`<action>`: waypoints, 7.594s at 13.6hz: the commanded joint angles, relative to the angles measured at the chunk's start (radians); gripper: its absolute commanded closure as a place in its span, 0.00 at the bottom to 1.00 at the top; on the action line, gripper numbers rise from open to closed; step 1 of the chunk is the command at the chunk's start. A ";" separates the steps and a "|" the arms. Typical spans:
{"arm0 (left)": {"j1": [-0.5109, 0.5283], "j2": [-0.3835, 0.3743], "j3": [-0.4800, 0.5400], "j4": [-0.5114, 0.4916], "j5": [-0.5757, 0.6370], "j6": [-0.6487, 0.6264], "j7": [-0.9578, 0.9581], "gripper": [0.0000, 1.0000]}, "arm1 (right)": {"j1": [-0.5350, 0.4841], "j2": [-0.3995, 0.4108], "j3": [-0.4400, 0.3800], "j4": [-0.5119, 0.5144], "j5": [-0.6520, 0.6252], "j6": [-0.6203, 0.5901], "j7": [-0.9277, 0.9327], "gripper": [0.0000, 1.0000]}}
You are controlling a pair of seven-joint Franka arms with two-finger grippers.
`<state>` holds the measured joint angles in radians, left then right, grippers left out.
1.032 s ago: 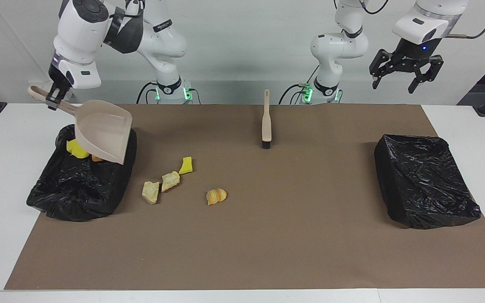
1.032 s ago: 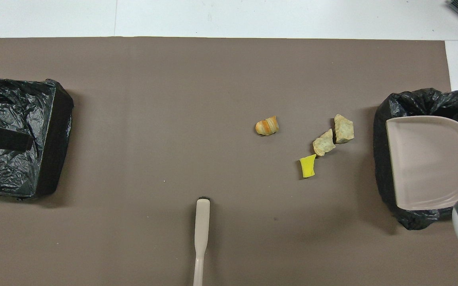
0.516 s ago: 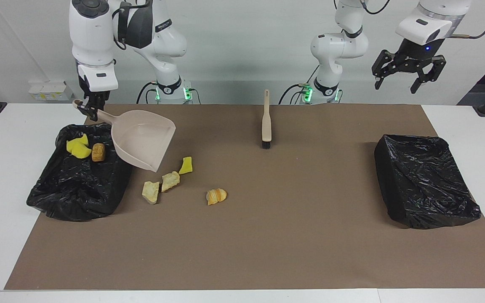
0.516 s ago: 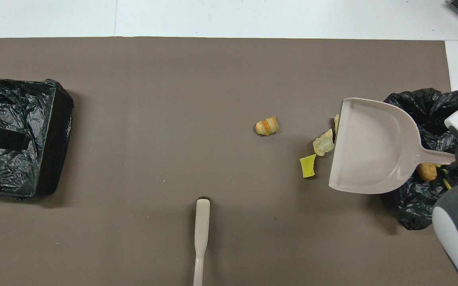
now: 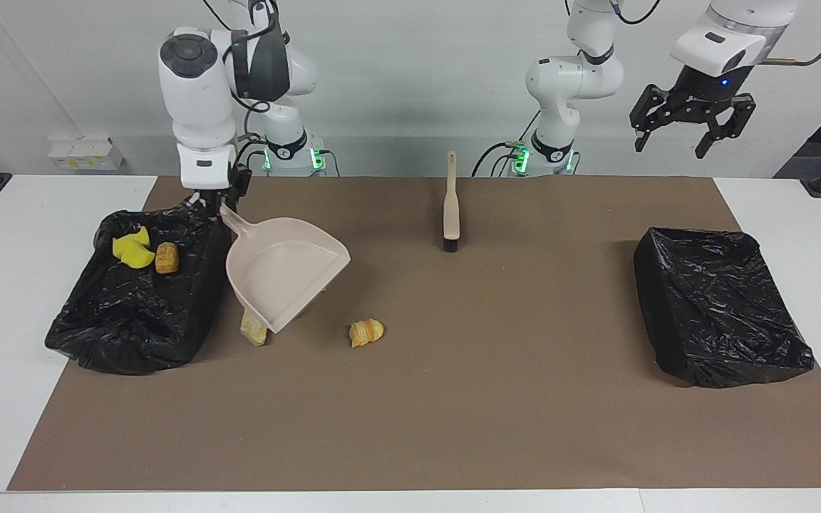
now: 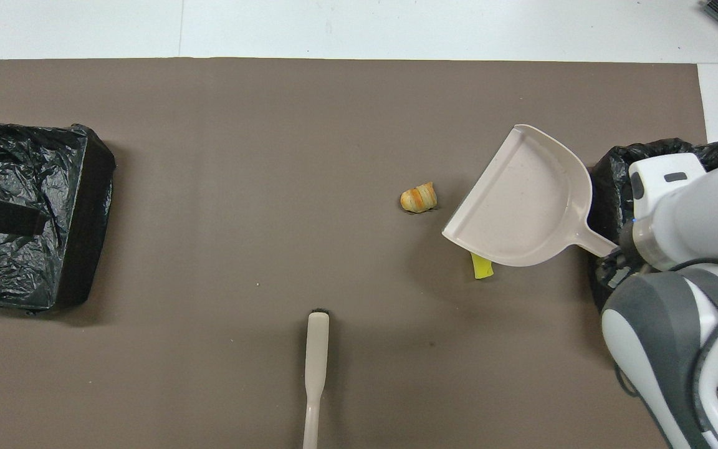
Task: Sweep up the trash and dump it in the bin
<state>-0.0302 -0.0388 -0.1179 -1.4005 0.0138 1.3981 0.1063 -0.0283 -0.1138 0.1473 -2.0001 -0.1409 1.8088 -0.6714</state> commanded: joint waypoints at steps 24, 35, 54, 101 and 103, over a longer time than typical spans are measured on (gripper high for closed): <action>0.016 -0.027 -0.012 -0.029 0.006 -0.014 -0.008 0.00 | 0.544 0.793 -0.003 0.705 0.210 0.210 1.420 0.01; -0.002 -0.003 -0.020 -0.032 0.005 0.082 -0.008 0.00 | 0.539 0.499 -0.003 0.419 0.233 0.175 1.405 0.00; -0.447 0.370 -0.020 -0.377 0.130 0.840 -0.556 0.00 | 0.921 0.194 0.003 -0.210 0.354 0.428 1.748 0.05; -0.350 0.224 -0.016 -0.592 0.172 0.798 0.794 1.00 | 0.178 0.282 0.003 -0.088 -0.034 0.156 1.159 1.00; -0.356 0.218 -0.017 -0.607 0.172 0.811 0.793 1.00 | 0.221 0.319 0.003 -0.034 0.018 0.155 1.159 1.00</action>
<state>-0.3663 0.2188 -0.1445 -1.9470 0.1691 2.1761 0.8849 0.1695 0.1533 0.1469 -2.1052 -0.1755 1.9640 0.5206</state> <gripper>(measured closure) 0.687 0.736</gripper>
